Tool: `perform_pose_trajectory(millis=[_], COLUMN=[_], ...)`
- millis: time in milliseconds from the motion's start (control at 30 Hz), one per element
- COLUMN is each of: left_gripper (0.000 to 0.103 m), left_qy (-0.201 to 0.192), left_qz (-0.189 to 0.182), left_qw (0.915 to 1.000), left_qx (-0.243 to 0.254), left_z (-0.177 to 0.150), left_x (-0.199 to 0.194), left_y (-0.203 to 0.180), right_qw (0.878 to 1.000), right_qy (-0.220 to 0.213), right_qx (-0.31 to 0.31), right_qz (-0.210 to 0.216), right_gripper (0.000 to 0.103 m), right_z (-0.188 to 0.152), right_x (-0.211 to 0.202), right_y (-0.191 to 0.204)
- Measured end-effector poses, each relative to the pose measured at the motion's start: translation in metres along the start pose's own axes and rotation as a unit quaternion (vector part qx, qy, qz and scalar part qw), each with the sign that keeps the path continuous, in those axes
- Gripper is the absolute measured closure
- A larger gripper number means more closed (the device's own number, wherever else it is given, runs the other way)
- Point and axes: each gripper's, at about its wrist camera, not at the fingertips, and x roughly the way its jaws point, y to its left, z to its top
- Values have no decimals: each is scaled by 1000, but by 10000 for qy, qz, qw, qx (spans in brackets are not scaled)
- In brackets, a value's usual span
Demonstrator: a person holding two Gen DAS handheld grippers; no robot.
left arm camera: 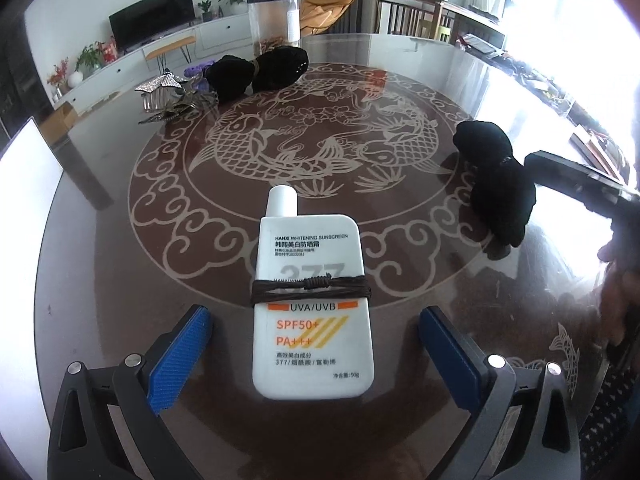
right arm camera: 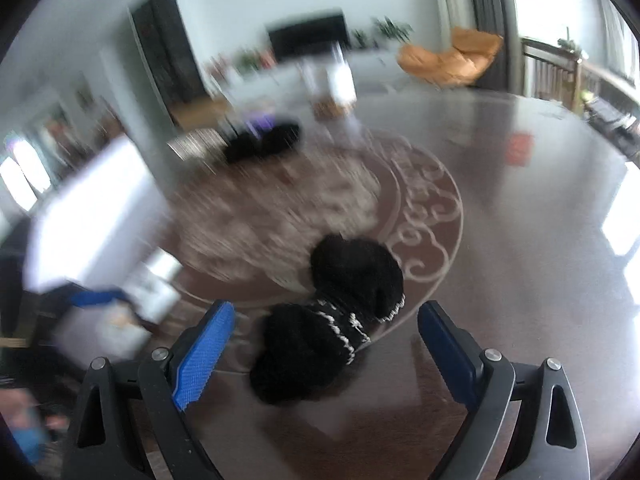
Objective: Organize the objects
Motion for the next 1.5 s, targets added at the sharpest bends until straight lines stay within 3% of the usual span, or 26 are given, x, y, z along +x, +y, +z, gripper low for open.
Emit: perform_pose_trajectory(millis=[100,300,333,367,400,433,500,567,867,1033,1100,1200,1333,1433,1500], left_gripper=[0,0,13,42,50,51,51,51,51,51,51,51,51,50,50], left_qy=[-6,229,146,-2,-141,-158,-271,-296,-911,-1677,-2015,-2217,-2070,-1605,-1064], left_qz=[-15,-32,63,145,73,71,-76,-26,-456,-378,-126,452,1449,2025,2239], left_qw=[10000,9997,9998,9997,9996,9993,9988,9985,9887,9768,9691,9584,9382,9245,9229], left_qx=[22,-18,-132,-183,-246,-317,-399,-452,-1096,-1274,-1418,-1737,-2364,-2803,-2945], left_z=[-1,5,5,4,2,1,-7,-18,-67,-74,-81,-96,-129,-156,-169], left_x=[-1,2,-1,-5,-9,-10,-16,-23,-89,-167,-207,-246,-269,-262,-247], left_y=[0,2,4,7,10,14,22,28,44,71,97,142,213,255,275], right_qw=[9994,9915,9892,9867,9865,9861,9849,9854,9912,9937,9952,9923,9733,9526,9435], right_qy=[23,1148,1326,1477,1421,1351,1256,1247,1140,1090,935,735,592,726,909], right_qx=[167,593,584,572,518,452,332,339,336,206,74,-170,-767,-1220,-1462], right_qz=[-296,-180,-201,-361,-624,-850,-1140,-1110,-591,-131,262,982,2081,2689,2833], right_gripper=[10,10,10,12,27,43,63,66,66,66,66,66,66,65,61], right_z=[-2,16,19,21,20,21,17,13,-21,-10,7,32,58,59,51], right_x=[-14,20,29,40,43,47,48,44,-30,-39,-43,-45,-48,-44,-32], right_y=[-15,-12,-5,3,9,16,24,24,35,79,115,179,289,361,396])
